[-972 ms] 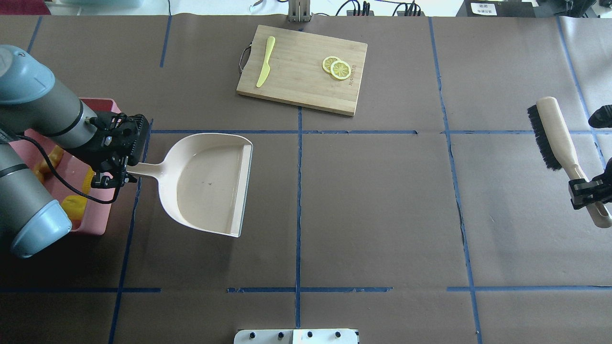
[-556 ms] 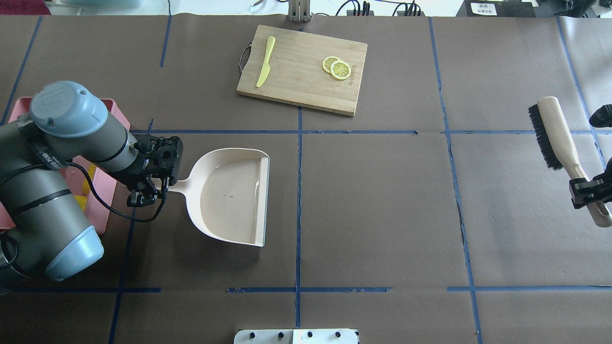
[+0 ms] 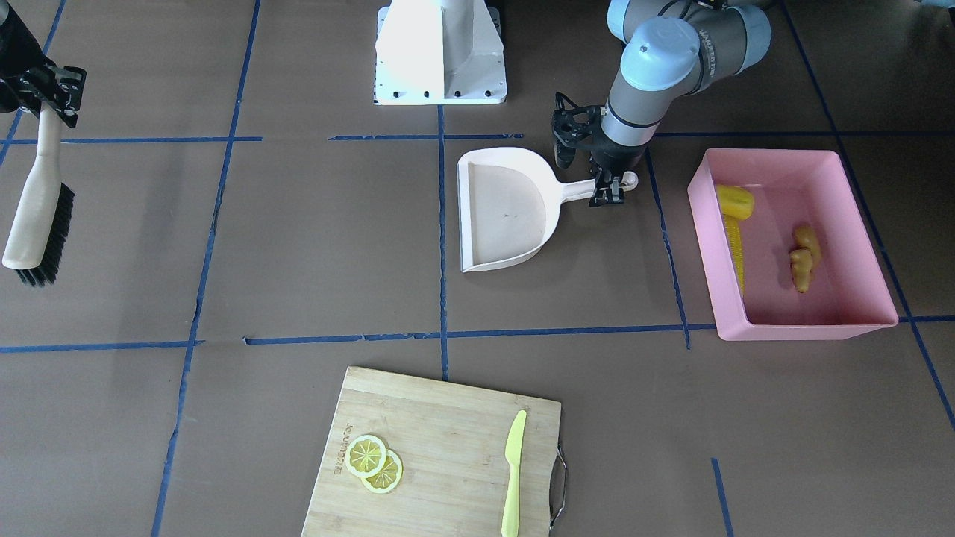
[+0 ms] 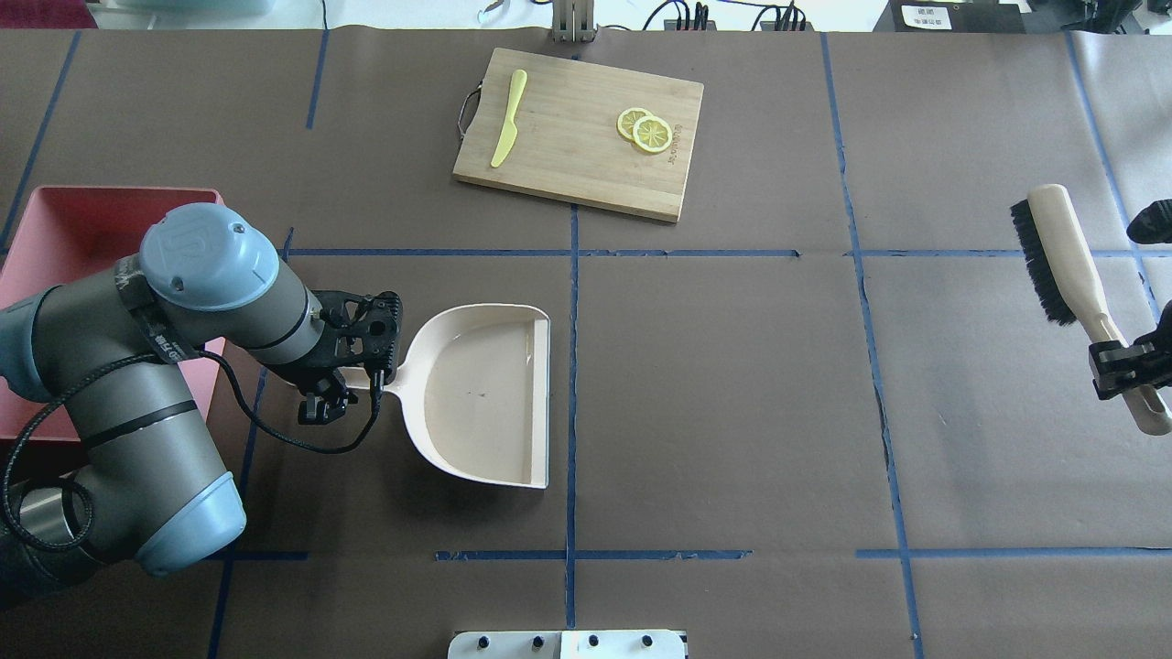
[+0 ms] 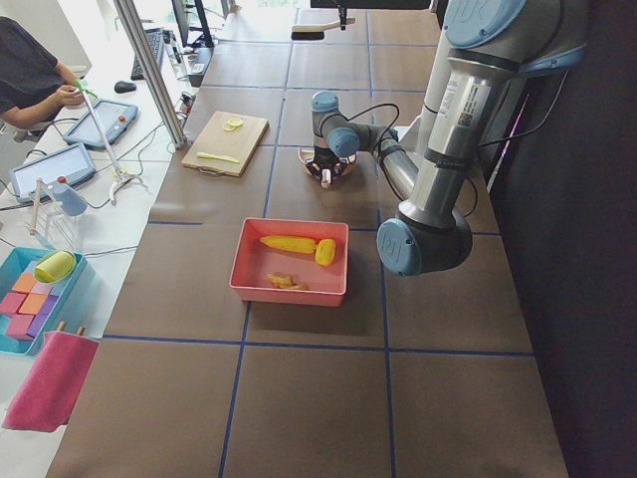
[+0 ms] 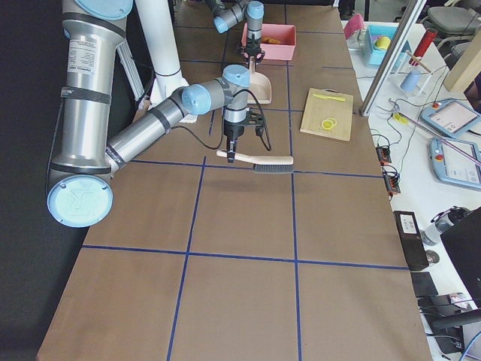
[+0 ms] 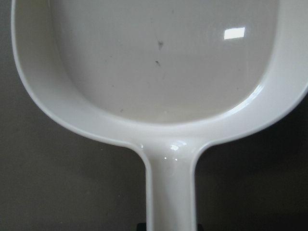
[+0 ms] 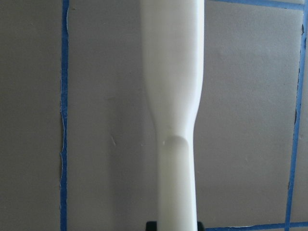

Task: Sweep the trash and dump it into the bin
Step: 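Lower the empty dustpan back onto the table with the left gripper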

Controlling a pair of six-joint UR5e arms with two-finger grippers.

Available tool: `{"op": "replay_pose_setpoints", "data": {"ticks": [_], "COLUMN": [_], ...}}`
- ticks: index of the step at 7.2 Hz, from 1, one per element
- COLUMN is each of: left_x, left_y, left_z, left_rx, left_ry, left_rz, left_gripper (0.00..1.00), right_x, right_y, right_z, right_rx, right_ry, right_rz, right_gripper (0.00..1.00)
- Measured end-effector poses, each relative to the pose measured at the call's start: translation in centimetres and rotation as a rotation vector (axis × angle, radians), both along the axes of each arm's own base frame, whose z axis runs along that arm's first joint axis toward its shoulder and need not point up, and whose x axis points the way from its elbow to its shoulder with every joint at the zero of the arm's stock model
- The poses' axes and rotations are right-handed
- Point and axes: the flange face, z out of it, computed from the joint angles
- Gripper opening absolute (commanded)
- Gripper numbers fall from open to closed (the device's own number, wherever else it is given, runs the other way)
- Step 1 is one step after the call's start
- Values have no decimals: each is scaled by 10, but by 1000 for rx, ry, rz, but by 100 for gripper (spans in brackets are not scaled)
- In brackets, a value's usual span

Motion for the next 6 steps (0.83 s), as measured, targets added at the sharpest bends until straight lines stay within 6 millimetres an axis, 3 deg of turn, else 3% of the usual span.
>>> {"op": "replay_pose_setpoints", "data": {"ticks": [4, 5, 6], "left_x": [9, 12, 12], "left_y": [0, 0, 0], "left_z": [-2, -1, -2], "left_rx": [15, 24, 29], "left_ry": [-11, -19, -19], "left_rz": [-15, -21, -24], "left_gripper": [41, 58, 97], "right_x": [-2, -2, -1], "right_y": [-2, -2, -1], "right_z": [19, 30, 45], "right_rx": [-24, -25, -22], "right_ry": [16, 16, 12], "right_rz": [-6, -7, -8], "right_gripper": [4, 4, 4]}}
